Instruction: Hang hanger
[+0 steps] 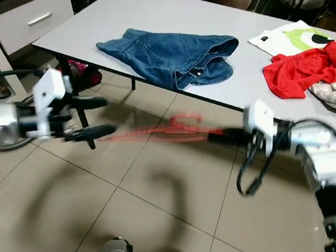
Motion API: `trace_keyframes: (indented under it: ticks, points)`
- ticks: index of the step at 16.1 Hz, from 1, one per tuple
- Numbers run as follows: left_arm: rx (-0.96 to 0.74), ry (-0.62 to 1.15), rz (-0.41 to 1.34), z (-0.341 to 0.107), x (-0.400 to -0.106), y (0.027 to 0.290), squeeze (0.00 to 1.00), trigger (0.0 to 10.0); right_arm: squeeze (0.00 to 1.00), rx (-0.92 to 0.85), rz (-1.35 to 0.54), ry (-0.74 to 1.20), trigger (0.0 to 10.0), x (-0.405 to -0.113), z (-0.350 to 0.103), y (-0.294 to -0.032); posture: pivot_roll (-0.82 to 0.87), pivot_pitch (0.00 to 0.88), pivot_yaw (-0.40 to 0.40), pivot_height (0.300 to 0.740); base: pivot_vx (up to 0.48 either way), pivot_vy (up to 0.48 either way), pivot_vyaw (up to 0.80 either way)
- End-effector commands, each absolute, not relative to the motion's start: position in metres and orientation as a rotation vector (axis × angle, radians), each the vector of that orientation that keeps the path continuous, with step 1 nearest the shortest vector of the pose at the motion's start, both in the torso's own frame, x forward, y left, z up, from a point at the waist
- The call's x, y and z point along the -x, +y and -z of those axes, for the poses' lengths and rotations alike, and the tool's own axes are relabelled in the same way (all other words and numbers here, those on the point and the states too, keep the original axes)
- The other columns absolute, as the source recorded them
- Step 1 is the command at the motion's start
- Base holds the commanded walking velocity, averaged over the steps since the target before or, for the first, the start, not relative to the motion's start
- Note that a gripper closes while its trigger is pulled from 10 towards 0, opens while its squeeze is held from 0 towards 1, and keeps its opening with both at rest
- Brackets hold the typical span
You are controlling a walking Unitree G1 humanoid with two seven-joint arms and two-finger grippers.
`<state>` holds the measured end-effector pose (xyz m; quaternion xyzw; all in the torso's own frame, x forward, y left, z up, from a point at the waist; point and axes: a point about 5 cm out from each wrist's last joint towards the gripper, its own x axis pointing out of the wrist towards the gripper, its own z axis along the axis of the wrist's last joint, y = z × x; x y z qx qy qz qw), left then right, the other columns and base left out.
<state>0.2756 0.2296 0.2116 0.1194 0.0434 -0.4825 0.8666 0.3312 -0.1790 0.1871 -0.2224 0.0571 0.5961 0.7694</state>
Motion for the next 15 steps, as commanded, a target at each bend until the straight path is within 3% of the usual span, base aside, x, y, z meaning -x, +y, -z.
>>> trace_keyframes:
  ticks: [1, 8, 12, 15]
  points:
    - [-0.202, 0.03, 1.043, -0.218, -0.274, 0.214, 0.0, 10.0, 0.0, 0.416, -1.232, 0.08, 0.0, -0.338, -0.197, -0.183, 0.07, 0.089, 0.033, 0.74, 0.0, 0.0, 0.0]
    - [-0.229, -0.11, 1.24, -0.238, -0.263, 0.157, 0.0, 10.0, 0.0, 0.361, -1.227, 0.092, 0.0, -0.34, -0.194, -0.183, 0.06, 0.088, 0.029, 0.74, 0.0, 0.0, 0.0]
    - [-0.377, -0.182, 1.321, -0.261, -0.257, 0.146, 0.0, 10.0, 0.0, 0.372, -1.29, 0.138, 0.0, -0.337, -0.19, -0.181, 0.06, 0.094, 0.025, 0.74, 0.0, 0.0, 0.0]
    - [-0.39, -0.148, 1.325, -0.257, -0.26, 0.147, 0.0, 10.0, 0.0, 0.356, -1.316, 0.145, 0.0, -0.337, -0.191, -0.178, 0.06, 0.099, 0.025, 0.74, 0.0, 0.0, 0.0]
